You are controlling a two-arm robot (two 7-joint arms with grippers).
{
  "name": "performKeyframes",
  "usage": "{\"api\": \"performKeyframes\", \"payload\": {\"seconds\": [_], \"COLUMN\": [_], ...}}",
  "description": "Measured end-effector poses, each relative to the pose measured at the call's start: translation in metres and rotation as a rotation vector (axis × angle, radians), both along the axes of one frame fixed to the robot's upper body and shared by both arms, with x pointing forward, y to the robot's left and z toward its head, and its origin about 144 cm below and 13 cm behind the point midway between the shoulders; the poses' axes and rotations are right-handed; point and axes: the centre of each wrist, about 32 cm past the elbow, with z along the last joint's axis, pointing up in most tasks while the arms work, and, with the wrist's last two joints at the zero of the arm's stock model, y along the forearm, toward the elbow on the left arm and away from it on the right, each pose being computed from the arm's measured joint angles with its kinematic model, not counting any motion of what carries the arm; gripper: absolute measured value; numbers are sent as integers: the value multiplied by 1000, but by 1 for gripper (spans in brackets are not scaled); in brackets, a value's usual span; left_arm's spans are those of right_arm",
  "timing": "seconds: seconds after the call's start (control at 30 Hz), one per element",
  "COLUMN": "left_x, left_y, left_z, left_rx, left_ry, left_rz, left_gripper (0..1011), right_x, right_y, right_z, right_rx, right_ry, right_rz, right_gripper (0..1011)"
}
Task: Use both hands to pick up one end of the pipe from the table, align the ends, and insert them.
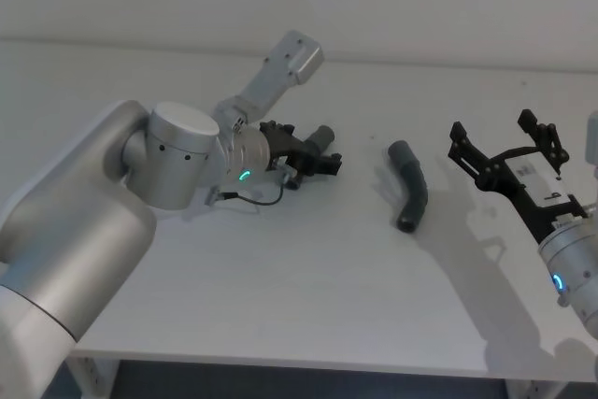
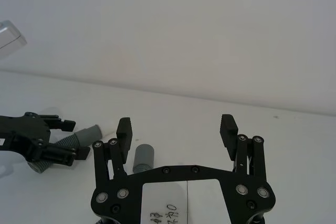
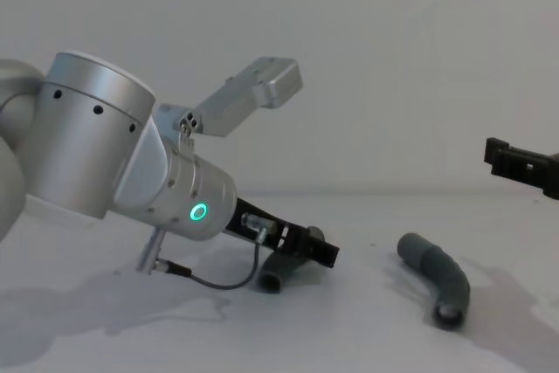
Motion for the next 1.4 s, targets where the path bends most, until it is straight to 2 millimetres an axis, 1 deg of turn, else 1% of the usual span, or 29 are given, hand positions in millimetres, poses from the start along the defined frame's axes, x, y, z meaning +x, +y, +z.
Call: {"api": "performKeyframes", "payload": {"seconds": [0.13,0.2,0.27,0.4,0.43,0.5,0.53,0.57,0.63,0.73,0.8,0.83,0.87,0.93,1.4], "left_x": [0,0,0,0,0,0,0,0,0,0,0,0,0,0,0], "left_y": [-1,-1,-1,-2,-2,-2,-2,-2,-2,-2,-2,-2,-2,-2,-2], "left_z": [-1,-1,-1,-1,-2,-2,-2,-2,-2,-2,-2,-2,-2,-2,-2], "left_rx": [1,2,2,2,3,3,3,3,3,3,4,4,4,4,3], "left_ry": [4,5,7,9,9,10,10,10,11,11,12,12,12,12,13], "left_rz": [-1,-2,-2,-3,-3,-4,-4,-4,-4,-4,-4,-4,-4,-4,-5], "left_gripper": [989,929,907,794,794,699,681,642,609,484,442,387,387,347,347], "right_x": [0,0,0,0,0,0,0,0,0,0,0,0,0,0,0], "right_y": [0,0,0,0,0,0,0,0,0,0,0,0,0,0,0], "right_z": [0,0,0,0,0,0,0,0,0,0,0,0,0,0,2], "right_rx": [0,0,0,0,0,0,0,0,0,0,0,0,0,0,-3], "right_ry": [0,0,0,0,0,0,0,0,0,0,0,0,0,0,2], "right_rz": [0,0,0,0,0,0,0,0,0,0,0,0,0,0,4], "right_gripper": [1001,1001,1001,1001,1001,1001,1001,1001,1001,1001,1001,1001,1001,1001,1001]}}
